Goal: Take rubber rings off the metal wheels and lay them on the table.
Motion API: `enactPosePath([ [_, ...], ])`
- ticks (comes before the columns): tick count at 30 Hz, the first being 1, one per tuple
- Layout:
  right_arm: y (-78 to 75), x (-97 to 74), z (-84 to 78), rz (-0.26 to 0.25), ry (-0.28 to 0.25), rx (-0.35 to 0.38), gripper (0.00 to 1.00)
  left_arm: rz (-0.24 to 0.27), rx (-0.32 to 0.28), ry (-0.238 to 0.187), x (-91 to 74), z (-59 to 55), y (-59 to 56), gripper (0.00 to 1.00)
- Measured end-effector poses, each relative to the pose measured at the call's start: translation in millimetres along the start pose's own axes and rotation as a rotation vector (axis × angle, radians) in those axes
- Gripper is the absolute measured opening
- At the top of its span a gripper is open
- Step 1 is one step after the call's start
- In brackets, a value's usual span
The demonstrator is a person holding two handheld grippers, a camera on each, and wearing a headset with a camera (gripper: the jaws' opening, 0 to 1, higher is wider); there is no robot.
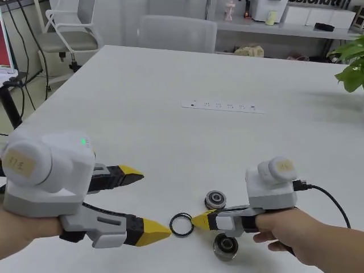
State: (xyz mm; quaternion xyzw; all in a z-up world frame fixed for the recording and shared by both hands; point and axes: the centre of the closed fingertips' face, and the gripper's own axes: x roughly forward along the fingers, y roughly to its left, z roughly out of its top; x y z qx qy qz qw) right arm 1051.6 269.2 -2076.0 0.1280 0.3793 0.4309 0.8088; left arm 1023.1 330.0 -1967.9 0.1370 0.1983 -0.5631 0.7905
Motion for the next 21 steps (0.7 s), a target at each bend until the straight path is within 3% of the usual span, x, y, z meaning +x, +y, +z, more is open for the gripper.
enactPosePath([
  [21,3.9,-3.5,5.9,0.010,-0.018,-0.031,0.08,-0.015,-0.002,0.011,6.9,0.9,0.6,0.64],
])
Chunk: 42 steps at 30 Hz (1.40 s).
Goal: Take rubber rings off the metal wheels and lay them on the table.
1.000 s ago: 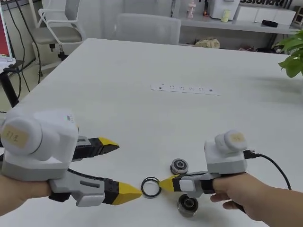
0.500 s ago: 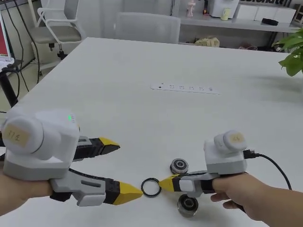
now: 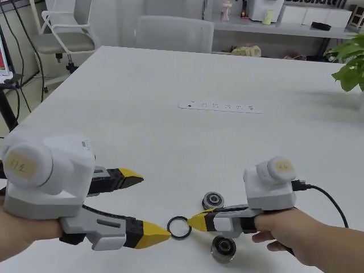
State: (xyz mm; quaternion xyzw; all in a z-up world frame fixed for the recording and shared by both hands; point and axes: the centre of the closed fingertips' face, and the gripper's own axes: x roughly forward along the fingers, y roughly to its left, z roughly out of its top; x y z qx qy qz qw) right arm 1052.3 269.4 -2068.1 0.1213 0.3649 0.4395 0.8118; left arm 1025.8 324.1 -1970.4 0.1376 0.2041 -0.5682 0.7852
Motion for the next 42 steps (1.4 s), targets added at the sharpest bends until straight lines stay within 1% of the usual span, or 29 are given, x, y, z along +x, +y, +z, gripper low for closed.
enactPosePath([
  [6,3.7,-2.3,3.7,0.007,-0.009,-0.015,0.10,-0.005,0.002,0.001,2.4,2.3,0.0,0.64],
  [12,6.2,-8.0,13.7,0.013,-0.040,-0.013,0.13,-0.008,0.004,0.004,3.6,3.2,0.0,0.64],
  [16,6.0,-13.3,22.2,0.008,-0.068,-0.018,0.15,-0.003,0.007,0.004,2.9,4.2,2.8,0.64],
  [27,0.2,-26.2,33.1,-0.015,-0.110,-0.039,0.17,-0.001,0.005,0.001,6.3,8.3,6.2,0.64],
  [36,-4.1,-35.5,40.9,-0.033,-0.138,-0.056,0.20,0.000,0.009,-0.006,10.0,16.8,12.4,0.64],
  [42,-8.3,-42.3,44.8,-0.051,-0.154,-0.070,0.21,-0.006,0.020,-0.006,13.9,21.7,13.3,0.64],
])
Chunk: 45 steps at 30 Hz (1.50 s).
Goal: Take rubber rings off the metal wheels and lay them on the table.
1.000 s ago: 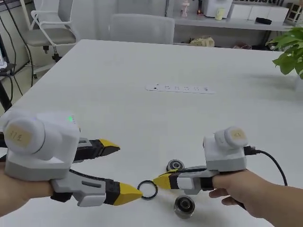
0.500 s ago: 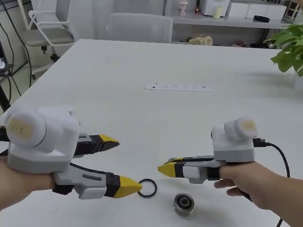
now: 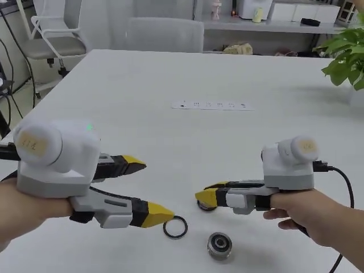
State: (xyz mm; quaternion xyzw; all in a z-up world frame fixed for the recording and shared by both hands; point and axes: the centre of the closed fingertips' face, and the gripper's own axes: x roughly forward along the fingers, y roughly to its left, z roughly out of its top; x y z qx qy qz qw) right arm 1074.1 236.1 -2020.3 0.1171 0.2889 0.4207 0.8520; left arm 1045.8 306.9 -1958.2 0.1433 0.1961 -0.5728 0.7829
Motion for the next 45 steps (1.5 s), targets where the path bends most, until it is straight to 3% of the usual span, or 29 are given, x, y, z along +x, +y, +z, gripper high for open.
enactPosePath([
  [26,-19.8,-25.0,11.7,-0.072,-0.035,-0.075,0.27,-0.017,0.010,-0.006,26.8,16.5,9.1,0.61],
  [45,-26.1,-25.4,-0.3,-0.087,0.003,-0.141,0.28,-0.017,0.011,0.023,45.1,9.5,19.4,0.60],
])
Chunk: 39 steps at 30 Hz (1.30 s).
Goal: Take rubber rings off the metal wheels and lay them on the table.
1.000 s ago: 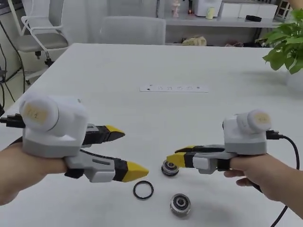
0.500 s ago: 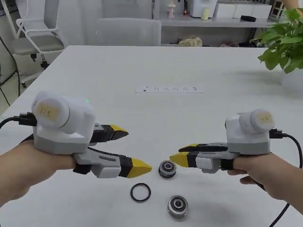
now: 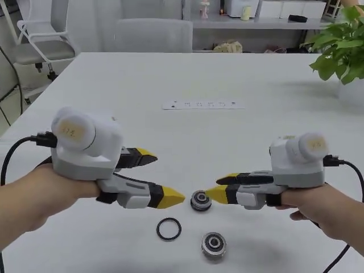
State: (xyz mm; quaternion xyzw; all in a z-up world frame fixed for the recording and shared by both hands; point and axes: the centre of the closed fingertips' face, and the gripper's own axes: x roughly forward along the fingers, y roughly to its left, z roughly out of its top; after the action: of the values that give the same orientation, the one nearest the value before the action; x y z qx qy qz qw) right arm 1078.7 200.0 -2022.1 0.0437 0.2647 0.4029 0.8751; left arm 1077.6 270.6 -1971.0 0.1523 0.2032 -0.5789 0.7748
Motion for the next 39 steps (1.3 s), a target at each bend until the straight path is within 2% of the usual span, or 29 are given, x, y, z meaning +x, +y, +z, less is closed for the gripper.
enactPosePath([
  [25,-10.9,-1.0,-17.8,-0.019,0.032,-0.022,0.28,-0.020,-0.011,0.041,24.3,-11.7,4.3,0.58],
  [39,-12.1,3.0,-27.6,-0.015,0.068,-0.070,0.28,-0.038,-0.004,0.065,39.2,-18.8,4.2,0.56],
])
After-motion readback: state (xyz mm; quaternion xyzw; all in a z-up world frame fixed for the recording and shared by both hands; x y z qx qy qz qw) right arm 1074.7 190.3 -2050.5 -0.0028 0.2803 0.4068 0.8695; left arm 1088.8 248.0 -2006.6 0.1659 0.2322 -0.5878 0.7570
